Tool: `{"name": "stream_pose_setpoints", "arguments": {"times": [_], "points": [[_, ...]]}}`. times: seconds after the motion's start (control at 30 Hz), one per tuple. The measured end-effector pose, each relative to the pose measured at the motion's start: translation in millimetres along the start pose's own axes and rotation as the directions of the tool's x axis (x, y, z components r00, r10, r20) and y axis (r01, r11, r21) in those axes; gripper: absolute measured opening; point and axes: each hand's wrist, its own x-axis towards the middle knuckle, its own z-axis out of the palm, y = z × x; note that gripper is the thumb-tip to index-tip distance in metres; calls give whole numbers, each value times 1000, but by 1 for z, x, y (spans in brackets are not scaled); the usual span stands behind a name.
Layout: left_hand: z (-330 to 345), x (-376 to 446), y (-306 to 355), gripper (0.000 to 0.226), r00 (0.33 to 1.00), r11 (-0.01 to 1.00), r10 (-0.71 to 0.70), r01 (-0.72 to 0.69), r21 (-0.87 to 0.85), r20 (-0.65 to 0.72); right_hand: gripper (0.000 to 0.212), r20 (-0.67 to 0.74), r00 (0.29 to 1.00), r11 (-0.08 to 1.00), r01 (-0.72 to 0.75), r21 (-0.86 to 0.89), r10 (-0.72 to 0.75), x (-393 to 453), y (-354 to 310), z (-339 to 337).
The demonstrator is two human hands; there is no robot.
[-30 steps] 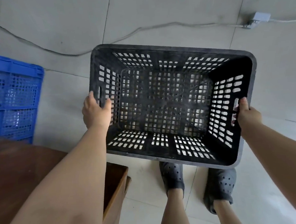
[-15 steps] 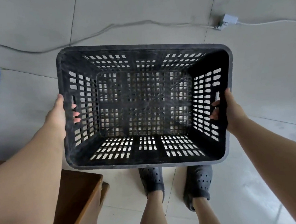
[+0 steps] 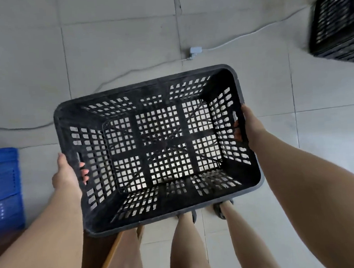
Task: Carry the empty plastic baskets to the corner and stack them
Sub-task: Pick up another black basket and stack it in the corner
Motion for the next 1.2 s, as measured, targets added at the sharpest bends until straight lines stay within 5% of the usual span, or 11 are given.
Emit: {"name": "stream_pose_setpoints", "arguments": {"times": [0.27, 0.43, 0.53, 0.77, 1.2], "points": [[-45, -155, 106, 69, 956, 983, 130, -158, 88, 264, 53, -112, 993, 971, 70, 229, -45, -151, -47, -122], [-62, -271, 160, 70, 901, 933, 290, -342, 117, 323, 64, -158, 986, 913, 111, 393, -51, -225, -59, -203], [-63, -345, 177, 67, 844, 885, 391, -454, 99, 367, 52, -177, 979, 852, 179, 493, -103, -265, -61, -253], [-30, -484, 154, 54, 760, 814, 537, -581, 14, 367, 47, -269, 950, 724, 298, 622, -160, -302, -39, -370], [115, -656, 81, 59, 541, 700, 550, -714, 3, 636, 53, -523, 852, 626, 411, 663, -5, -313, 42, -571]]}}
